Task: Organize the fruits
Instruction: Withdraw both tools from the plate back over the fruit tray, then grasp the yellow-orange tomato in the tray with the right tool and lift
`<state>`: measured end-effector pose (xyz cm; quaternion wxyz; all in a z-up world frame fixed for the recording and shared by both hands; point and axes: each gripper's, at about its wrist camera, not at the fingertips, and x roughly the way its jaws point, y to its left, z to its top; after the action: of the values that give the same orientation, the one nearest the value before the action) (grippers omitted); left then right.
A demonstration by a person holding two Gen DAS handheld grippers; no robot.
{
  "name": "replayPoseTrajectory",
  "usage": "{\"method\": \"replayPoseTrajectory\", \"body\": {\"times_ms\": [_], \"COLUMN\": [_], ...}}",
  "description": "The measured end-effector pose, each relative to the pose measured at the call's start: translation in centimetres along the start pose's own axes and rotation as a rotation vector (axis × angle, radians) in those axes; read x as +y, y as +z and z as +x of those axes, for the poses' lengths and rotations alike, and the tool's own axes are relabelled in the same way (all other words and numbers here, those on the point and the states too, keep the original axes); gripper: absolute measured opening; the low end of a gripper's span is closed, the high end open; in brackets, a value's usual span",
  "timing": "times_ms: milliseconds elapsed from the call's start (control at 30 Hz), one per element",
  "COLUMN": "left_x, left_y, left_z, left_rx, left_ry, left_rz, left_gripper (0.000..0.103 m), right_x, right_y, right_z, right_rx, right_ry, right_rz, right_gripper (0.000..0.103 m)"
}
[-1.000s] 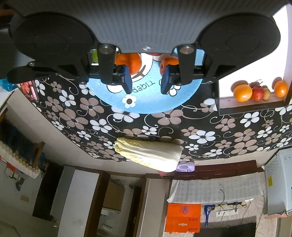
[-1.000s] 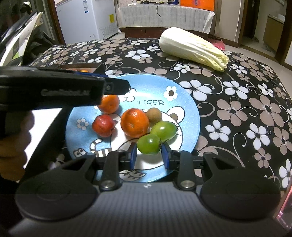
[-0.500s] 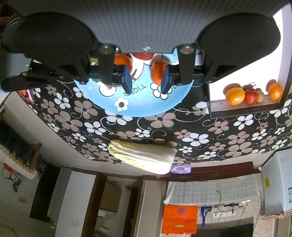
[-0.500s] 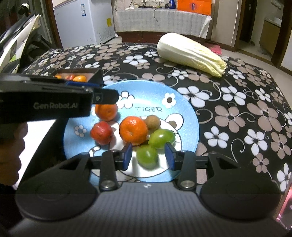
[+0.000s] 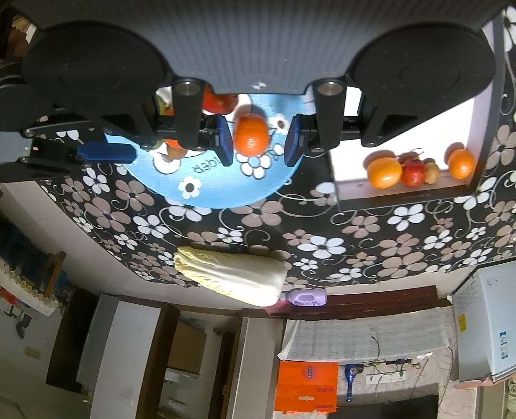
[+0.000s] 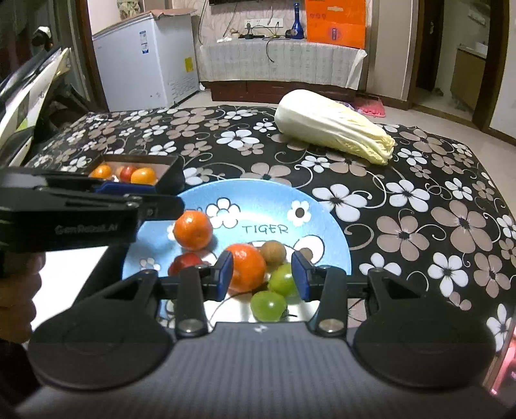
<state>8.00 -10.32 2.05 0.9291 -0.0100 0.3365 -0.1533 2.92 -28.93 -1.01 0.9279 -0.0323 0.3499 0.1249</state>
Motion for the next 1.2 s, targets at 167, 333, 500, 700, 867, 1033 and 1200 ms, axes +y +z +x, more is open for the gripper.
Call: {"method": "replayPoseTrajectory", "body": {"times_ms": [167,333,500,700,867,1033,1200], "left_x": [1.5,3.0,4.5,7.3,9.8,12.0,13.6], "left_y": [0.1,0.0,-0.4,-1.1,-1.3,-1.7,-2.1], "left_z": [-0.8,-1.7,-2.4,-2.9,-3.3,-3.5,-4.3], "left_rx": [-0.008,-0.015,-0.009,0.007,0.019,0.044,0.047], "left_ry": [0.018,0.036,0.071,0.131,0.175,0.206,0.217], "left_rz": [-0.008,-0.016,-0.026,-0.058,-0.095,-0.125,-0.131], "left_gripper": [0.042,0.043,0.044,0.044,0.044,0.044,0.044], "right_x": [0.2,0.4,1.0,4.0,7.6,10.4,12.7], "right_y": [-0.1,-0.5,0.4,2.1,3.6,5.1,6.1], "right_z": [0.5,0.9,0.1,0.4,1.8,4.5,7.7], "right_rx": [0.023,0.048,-0.034,-0.112,-0.138,-0.117,-0.061], "right_ry": [-0.015,-0.036,-0.026,0.064,0.163,0.206,0.223], "right_rz": [-0.009,-0.031,-0.019,-0.064,-0.124,-0.147,-0.162], "right_gripper": [0.048,0.048,0.048,0.048,0.047,0.046,0.043]}}
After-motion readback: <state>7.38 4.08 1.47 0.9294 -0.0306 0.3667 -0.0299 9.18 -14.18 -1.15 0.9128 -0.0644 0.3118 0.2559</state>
